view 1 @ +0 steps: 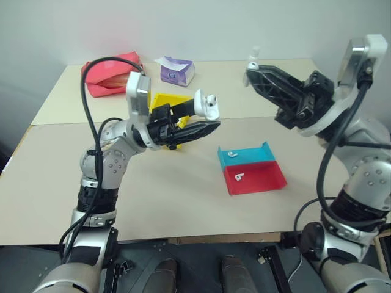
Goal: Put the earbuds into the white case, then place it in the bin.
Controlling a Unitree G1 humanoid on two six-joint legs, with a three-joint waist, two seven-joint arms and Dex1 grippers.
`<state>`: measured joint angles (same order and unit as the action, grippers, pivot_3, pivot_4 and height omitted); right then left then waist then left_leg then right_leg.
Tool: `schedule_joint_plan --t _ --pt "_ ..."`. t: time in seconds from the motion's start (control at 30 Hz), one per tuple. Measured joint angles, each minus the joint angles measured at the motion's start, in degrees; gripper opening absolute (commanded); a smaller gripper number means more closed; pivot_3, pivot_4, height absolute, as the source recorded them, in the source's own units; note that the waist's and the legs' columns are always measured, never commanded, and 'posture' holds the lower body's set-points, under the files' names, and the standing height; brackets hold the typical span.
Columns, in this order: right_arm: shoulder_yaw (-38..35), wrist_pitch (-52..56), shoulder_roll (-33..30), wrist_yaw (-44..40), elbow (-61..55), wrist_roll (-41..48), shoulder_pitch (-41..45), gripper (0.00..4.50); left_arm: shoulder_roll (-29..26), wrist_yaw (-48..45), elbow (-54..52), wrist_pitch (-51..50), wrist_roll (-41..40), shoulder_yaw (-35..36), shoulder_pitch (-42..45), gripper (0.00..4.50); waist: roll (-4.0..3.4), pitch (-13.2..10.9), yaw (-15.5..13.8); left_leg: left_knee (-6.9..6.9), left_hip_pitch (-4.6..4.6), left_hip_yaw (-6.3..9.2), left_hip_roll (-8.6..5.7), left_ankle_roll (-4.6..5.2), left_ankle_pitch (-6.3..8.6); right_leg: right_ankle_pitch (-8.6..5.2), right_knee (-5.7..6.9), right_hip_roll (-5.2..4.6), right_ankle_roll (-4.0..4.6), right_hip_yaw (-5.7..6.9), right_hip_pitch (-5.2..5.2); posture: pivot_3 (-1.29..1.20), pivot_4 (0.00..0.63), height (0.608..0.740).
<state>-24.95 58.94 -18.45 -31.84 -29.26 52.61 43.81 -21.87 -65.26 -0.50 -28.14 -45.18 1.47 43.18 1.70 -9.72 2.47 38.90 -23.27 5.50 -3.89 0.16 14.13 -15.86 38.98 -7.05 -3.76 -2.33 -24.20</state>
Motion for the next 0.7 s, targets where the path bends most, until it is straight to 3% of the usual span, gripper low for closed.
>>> schedule_joint_plan --t 0.23,0.7 --pt "2.3 0.3 2.2 12.1 -3.5 7.9 -4.4 0.62 0.9 -1.0 1.5 -0.7 0.6 -1.0 1.6 2.79 0.0 0.0 0.0 0.0 -0.1 0.0 -0.08 0.0 0.0 0.0 0.0 -0.05 0.0 0.03 -0.04 0.0 0.15 0.74" --pt "8.8 -3.9 -6.0 10.5 -5.8 13.9 -8.6 0.62 0.9 -2.6 2.5 -0.8 2.3 -1.4 2.6 2.79 0.0 0.0 0.1 -0.01 -0.02 -0.02 -0.07 0.13 0.05 0.0 -0.04 0.0 0.0 0.04 0.03 0.0 0.15 0.74"
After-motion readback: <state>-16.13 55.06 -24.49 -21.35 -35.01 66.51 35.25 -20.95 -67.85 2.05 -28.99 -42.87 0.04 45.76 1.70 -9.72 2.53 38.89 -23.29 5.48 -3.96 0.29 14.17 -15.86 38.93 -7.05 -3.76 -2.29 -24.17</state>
